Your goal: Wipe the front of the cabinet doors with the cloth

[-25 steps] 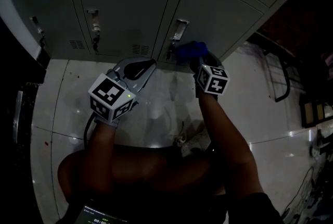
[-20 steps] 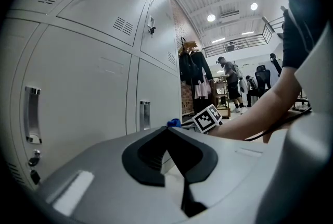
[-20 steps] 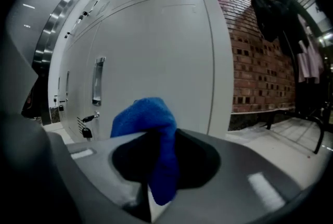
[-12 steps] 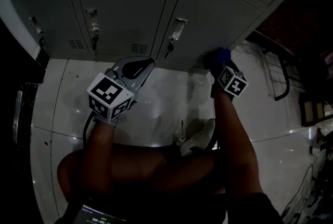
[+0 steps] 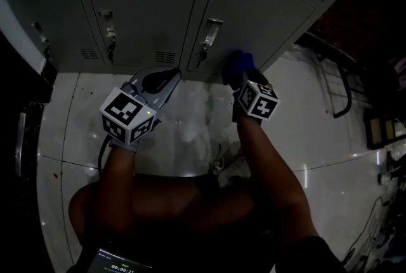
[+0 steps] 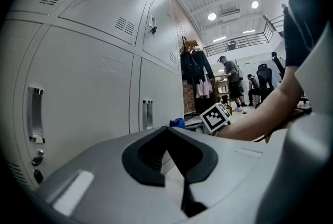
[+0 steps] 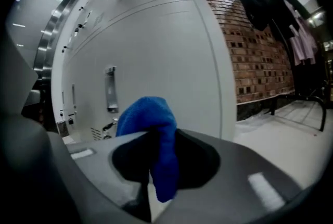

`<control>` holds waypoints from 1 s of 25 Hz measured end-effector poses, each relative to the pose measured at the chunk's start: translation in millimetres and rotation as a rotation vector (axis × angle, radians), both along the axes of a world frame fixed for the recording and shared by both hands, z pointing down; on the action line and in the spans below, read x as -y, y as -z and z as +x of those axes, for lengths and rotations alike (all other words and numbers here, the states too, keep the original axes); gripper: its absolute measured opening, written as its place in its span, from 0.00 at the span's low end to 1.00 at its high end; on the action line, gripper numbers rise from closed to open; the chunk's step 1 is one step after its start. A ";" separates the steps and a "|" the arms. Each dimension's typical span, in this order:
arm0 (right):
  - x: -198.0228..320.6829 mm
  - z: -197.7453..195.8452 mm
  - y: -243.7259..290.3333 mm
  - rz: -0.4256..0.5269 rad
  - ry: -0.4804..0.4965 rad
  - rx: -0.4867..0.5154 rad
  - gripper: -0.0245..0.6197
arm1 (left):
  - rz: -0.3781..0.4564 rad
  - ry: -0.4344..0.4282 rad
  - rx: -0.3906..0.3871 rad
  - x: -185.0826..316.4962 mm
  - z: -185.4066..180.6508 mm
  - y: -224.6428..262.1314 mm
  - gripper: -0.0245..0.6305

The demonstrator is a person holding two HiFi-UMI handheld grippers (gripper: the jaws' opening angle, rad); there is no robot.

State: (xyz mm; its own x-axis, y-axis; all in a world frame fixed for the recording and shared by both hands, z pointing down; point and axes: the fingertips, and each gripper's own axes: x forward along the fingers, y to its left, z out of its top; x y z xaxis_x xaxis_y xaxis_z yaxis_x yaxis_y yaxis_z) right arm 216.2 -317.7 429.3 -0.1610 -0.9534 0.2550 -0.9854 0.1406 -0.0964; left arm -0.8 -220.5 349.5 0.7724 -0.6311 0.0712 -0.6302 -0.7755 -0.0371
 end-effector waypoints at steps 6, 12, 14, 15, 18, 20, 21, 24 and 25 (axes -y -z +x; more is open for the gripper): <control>-23.2 -111.6 5.4 0.022 0.230 -0.008 0.16 | 0.003 0.011 -0.008 2.3 -2.3 2.0 0.04; -21.6 -170.1 -23.9 -0.015 0.328 -0.053 0.16 | 0.007 0.022 -0.023 4.2 -6.3 6.1 0.04; -13.9 -174.3 -35.6 -0.029 0.323 -0.063 0.16 | 0.005 0.024 -0.024 4.8 -6.6 5.7 0.04; -9.0 -173.6 -41.1 -0.039 0.312 -0.062 0.16 | 0.006 0.024 -0.026 4.8 -6.8 5.9 0.04; 3.5 -164.4 -52.6 -0.073 0.270 -0.052 0.16 | 0.011 0.017 -0.035 3.4 -5.5 7.6 0.04; 12.1 -154.0 -54.7 -0.074 0.242 -0.046 0.16 | 0.013 0.012 -0.036 3.3 -4.3 7.8 0.04; 16.3 -148.0 -54.5 -0.072 0.228 -0.045 0.16 | 0.013 0.010 -0.035 3.8 -4.2 7.6 0.04; 23.5 -129.5 -53.5 -0.079 0.195 -0.055 0.16 | 0.010 0.011 -0.032 4.6 -4.9 6.1 0.04; 24.4 -123.3 -53.6 -0.084 0.188 -0.063 0.16 | 0.010 0.011 -0.032 4.5 -4.9 5.9 0.04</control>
State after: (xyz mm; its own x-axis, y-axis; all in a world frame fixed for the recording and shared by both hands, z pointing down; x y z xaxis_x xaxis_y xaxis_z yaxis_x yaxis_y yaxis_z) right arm 93.0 -342.1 482.9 -0.3154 -0.8832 0.3471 -0.9470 0.3166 -0.0550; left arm -5.7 -225.0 343.7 0.7670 -0.6403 0.0408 -0.6399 -0.7681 -0.0246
